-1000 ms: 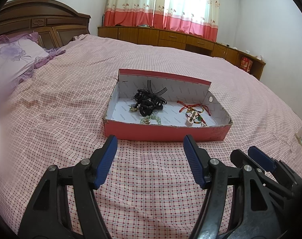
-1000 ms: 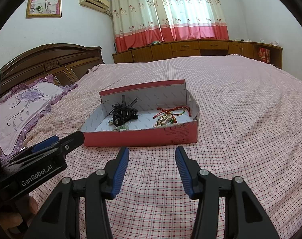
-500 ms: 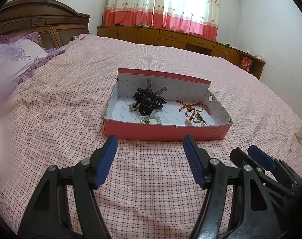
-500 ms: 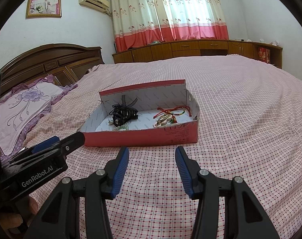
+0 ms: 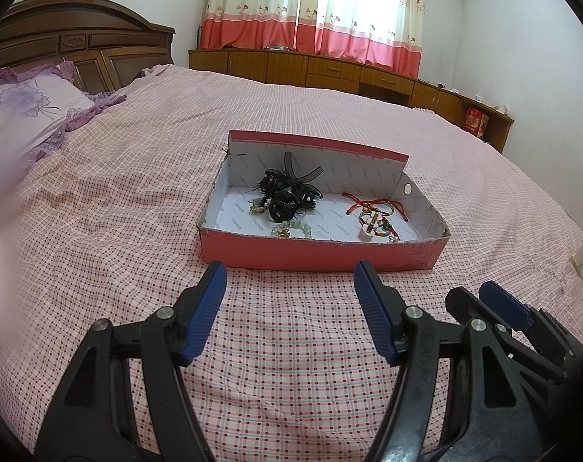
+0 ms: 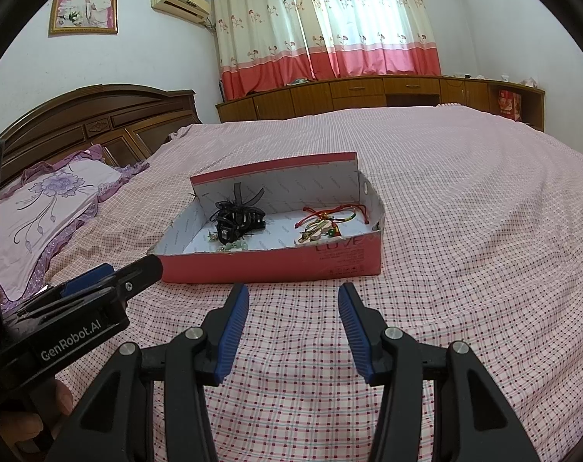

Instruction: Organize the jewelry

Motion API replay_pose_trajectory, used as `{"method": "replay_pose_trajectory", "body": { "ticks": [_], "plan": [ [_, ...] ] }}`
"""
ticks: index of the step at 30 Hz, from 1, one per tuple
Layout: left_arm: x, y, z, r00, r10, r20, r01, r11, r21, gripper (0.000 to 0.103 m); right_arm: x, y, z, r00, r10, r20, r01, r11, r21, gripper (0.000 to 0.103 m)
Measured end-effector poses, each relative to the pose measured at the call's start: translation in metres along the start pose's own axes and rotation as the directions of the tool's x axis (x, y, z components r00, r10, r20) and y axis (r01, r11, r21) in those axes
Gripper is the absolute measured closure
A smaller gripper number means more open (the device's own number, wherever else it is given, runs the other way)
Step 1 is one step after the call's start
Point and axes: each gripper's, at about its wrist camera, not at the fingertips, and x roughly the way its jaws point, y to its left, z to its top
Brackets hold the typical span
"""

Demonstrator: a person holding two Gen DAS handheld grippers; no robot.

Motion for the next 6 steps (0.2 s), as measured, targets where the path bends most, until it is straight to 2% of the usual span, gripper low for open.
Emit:
{"method": "replay_pose_trajectory", "body": {
  "ticks": [6],
  "plan": [
    [0.0018, 0.0016, -0.0018, 1.000, 0.005, -0.012, -0.005, 1.000, 0.001, 0.042, 0.0021, -0.0018, -0.0012, 1.000, 0.002, -0.003, -0.002, 1.000, 0.005, 0.051]
  ]
}}
